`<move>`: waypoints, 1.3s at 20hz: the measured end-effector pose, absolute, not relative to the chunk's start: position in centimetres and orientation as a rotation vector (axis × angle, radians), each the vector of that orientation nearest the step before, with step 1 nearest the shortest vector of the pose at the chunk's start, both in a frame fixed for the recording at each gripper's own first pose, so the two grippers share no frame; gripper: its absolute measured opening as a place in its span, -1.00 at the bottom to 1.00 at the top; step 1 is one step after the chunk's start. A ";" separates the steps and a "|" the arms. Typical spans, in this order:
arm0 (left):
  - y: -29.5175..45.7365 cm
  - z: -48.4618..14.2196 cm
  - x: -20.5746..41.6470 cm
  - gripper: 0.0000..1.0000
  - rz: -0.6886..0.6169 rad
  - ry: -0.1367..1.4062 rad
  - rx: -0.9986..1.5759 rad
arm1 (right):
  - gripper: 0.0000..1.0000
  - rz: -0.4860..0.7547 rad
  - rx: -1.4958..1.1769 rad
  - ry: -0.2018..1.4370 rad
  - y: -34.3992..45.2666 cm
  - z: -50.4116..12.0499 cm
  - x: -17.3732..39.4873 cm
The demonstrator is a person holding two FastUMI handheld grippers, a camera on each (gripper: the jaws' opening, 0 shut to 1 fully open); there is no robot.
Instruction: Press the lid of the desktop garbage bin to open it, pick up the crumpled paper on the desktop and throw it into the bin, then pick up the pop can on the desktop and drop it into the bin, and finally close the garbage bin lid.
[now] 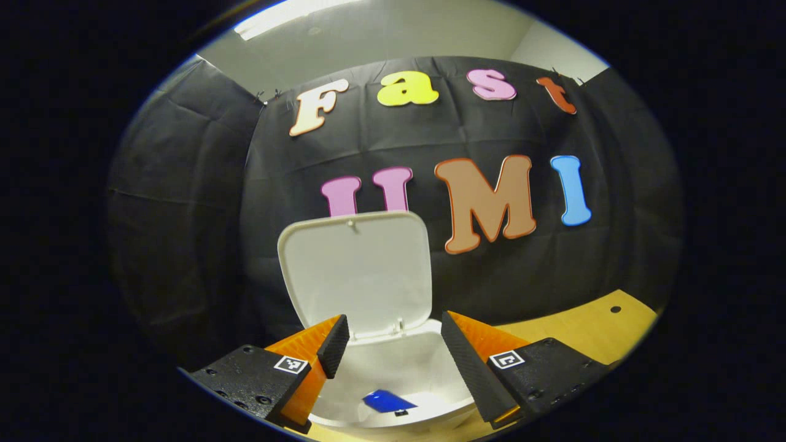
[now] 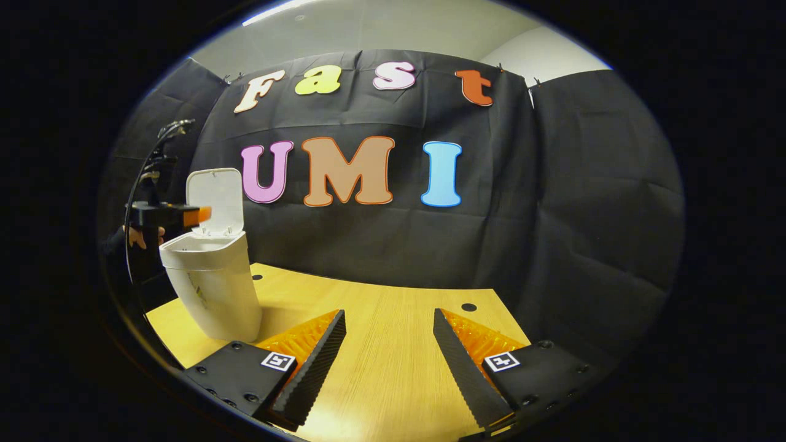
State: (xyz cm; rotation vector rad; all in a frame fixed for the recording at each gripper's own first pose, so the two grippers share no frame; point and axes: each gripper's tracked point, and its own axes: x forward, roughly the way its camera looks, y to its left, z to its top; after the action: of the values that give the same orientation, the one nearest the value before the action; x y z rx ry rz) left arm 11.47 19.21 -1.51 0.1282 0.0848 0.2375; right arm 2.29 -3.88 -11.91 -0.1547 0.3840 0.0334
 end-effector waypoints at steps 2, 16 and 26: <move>18.9 1.5 11.8 0.81 0.224 0.033 0.102 | 0.92 0.026 -0.143 0.385 -4.1 -11.9 2.3; 25.9 9.8 20.0 0.80 0.285 0.013 -0.005 | 0.92 0.000 -0.129 0.401 -5.0 -13.1 1.2; 26.1 5.5 22.0 0.82 0.292 0.163 0.010 | 0.92 -0.005 -0.119 0.400 -5.1 -12.9 1.1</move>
State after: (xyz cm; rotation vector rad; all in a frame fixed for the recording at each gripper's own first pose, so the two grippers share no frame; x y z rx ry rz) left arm 21.99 26.12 5.47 0.0097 0.1630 0.2921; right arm 1.13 -5.07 -12.87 -0.1194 0.3996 -0.0054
